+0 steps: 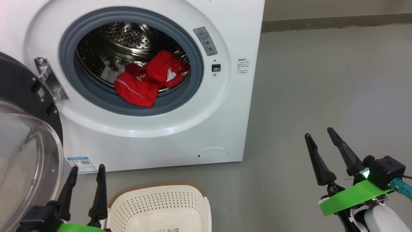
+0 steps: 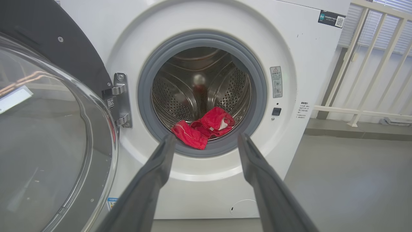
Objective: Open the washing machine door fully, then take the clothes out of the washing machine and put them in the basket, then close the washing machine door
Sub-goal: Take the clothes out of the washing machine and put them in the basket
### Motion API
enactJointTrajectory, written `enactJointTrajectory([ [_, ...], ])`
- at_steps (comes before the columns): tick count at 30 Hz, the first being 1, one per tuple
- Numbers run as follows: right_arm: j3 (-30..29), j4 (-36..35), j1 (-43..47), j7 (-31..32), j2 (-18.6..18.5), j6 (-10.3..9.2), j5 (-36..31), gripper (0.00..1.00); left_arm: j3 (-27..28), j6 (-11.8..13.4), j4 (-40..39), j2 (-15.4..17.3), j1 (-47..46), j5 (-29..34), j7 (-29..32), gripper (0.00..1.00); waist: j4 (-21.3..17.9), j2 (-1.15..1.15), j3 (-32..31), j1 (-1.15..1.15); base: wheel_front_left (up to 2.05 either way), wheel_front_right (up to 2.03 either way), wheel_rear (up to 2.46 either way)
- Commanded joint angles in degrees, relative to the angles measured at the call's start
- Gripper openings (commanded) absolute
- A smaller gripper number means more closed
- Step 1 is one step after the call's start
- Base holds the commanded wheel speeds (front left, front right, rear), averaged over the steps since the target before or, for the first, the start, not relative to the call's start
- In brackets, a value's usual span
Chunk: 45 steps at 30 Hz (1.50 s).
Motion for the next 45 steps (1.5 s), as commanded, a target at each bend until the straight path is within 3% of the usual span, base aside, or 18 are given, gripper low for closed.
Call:
enactJointTrajectory([
  [1, 1.1, -1.4, -0.5, -0.4, -0.5, -0.04, -0.5, 1.00, 2.5, 0.3, -1.3, 0.9, -1.4, 0.3, -0.7, 1.00, 0.0, 0.00, 0.0, 0.00, 1.00, -1.00, 0.00],
  [12, 1.3, -1.1, -0.7, -0.4, -0.3, -0.04, -0.5, 1.00, 2.3, 0.0, -0.8, 0.8, -1.6, 0.0, -0.7, 1.00, 0.0, 0.00, 0.2, 0.00, 0.72, -0.72, 0.00],
  [45, 2.3, -0.2, -0.9, -0.4, -1.1, -0.04, 0.3, 1.00, 1.1, 0.7, 1.3, 1.9, -3.4, 0.4, 0.3, 1.00, -0.1, 0.00, 1.1, 0.00, 0.00, 0.00, 0.00],
])
